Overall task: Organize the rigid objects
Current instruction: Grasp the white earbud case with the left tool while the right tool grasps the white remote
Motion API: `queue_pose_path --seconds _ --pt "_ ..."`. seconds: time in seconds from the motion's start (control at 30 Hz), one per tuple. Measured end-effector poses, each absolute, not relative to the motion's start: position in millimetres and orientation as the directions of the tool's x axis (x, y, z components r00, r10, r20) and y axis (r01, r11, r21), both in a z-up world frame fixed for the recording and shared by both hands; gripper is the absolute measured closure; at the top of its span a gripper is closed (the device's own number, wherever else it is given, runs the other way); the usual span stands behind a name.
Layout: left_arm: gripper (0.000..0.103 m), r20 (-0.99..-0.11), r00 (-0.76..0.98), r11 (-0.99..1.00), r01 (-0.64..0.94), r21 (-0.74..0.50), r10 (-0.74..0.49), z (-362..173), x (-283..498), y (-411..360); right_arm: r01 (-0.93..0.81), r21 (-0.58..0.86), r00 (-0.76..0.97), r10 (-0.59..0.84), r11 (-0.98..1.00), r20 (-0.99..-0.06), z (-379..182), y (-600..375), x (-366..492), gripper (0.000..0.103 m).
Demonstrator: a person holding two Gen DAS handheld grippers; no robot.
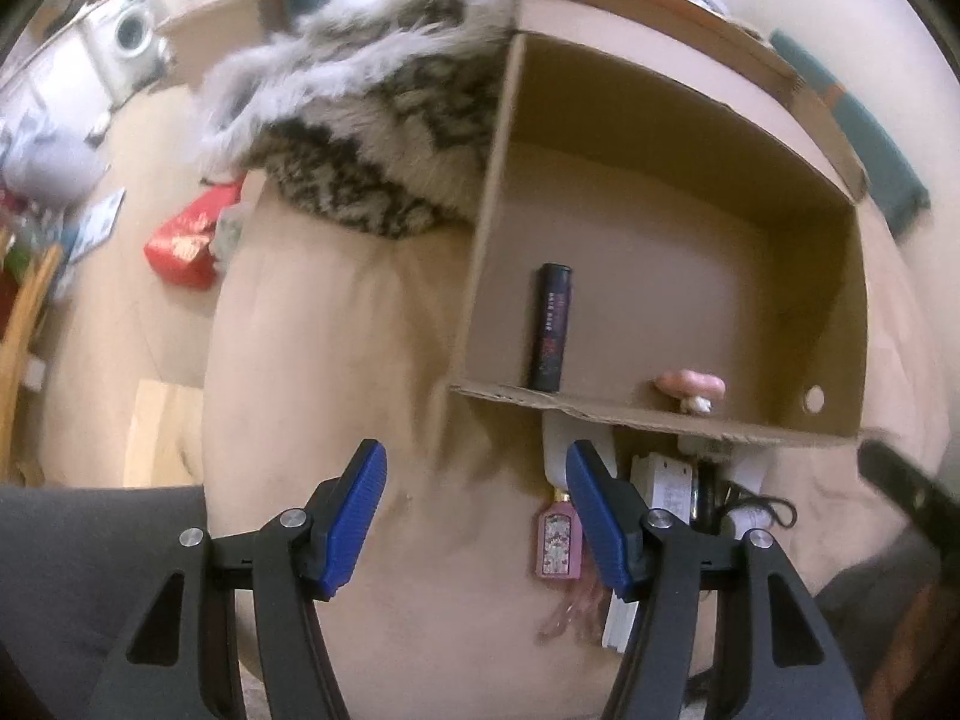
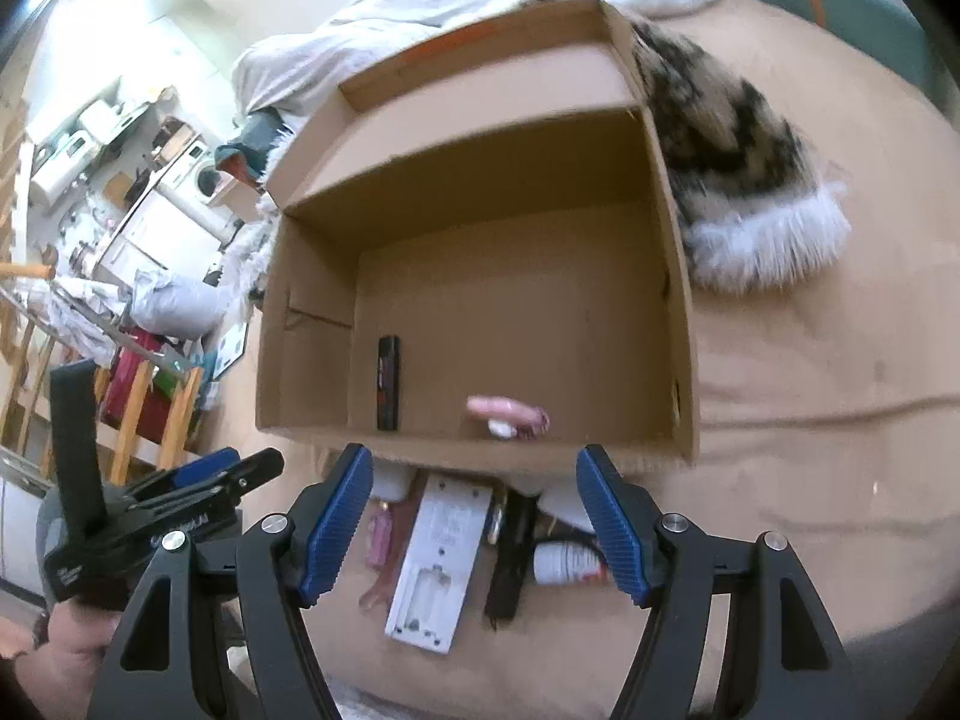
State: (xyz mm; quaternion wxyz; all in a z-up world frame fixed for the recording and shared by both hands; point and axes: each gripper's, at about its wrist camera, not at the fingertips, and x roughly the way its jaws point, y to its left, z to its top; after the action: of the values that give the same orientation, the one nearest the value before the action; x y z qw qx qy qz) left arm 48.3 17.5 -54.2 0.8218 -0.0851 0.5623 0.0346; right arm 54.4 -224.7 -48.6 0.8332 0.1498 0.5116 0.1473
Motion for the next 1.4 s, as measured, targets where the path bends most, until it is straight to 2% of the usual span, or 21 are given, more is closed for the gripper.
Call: queue_pose_path --seconds 0.13,0.27,0.37,0.53,0.63,0.7,0.73,0.9,0.97,1.0,1.03,1.13,1.4 --pt "0.044 -0.942 0.333 0.982 -0.161 -0.099 -0.041 -66 53 17 -0.088 0.382 0.392 0.384 0.92 -0.836 -60 -218 57 0.029" --pt "0.044 -0.966 0.246 0.988 -0.109 -0.111 -0.082 -86 72 -1 -0.053 0.491 0.207 0.49 0.87 -0.847 -95 -206 64 0.029" --pt "0.044 -0.974 0.211 0.99 -0.091 -0.107 -0.086 -97 81 -11 -0.036 0.509 0.116 0.509 0.86 -0.853 -116 -195 66 0.029" --pt "0.045 -0.986 0.118 0.992 -0.033 -0.123 -0.118 -128 100 -34 -0.014 0.542 0.047 0.542 0.84 -0.839 -132 -185 70 0.029" --pt "0.045 -0.991 0.102 0.996 -0.017 -0.085 -0.083 -138 106 -42 0.005 0.537 0.026 0.536 0.844 -0.844 -139 -185 70 0.029" --pt "0.049 -0.993 0.087 0.996 -0.017 -0.085 -0.083 -143 109 -43 0.01 0.542 0.018 0.542 0.84 -0.84 -141 -186 71 0.029" --pt "0.06 -0.992 0.084 0.996 -0.02 -0.092 -0.09 -144 110 -43 0.012 0.543 0.016 0.543 0.839 -0.84 -142 -186 72 0.029" --pt "0.064 -0.991 0.091 0.995 -0.013 -0.101 -0.1 -141 108 -45 0.027 0.569 -0.005 0.569 0.822 -0.822 -147 -186 77 0.029" --pt "0.064 -0.991 0.097 0.996 -0.003 -0.091 -0.09 -137 104 -45 0.049 0.599 -0.018 0.6 0.8 -0.8 -151 -187 81 0.035" --pt "0.064 -0.991 0.107 0.996 -0.016 -0.087 -0.084 -134 101 -41 0.057 0.605 -0.026 0.607 0.794 -0.794 -153 -187 82 0.041" --pt "0.064 -0.99 0.111 0.996 -0.027 -0.086 -0.082 -131 98 -38 0.066 0.61 -0.033 0.613 0.789 -0.789 -155 -190 81 0.042" --pt "0.064 -0.99 0.107 0.994 -0.054 -0.096 -0.089 -123 90 -28 0.068 0.608 -0.057 0.612 0.791 -0.789 -161 -186 80 0.042" --pt "0.064 -0.981 0.193 0.999 -0.041 -0.022 -0.014 -88 75 -8 0.018 0.557 -0.083 0.556 0.831 -0.827 -168 -166 83 0.042"
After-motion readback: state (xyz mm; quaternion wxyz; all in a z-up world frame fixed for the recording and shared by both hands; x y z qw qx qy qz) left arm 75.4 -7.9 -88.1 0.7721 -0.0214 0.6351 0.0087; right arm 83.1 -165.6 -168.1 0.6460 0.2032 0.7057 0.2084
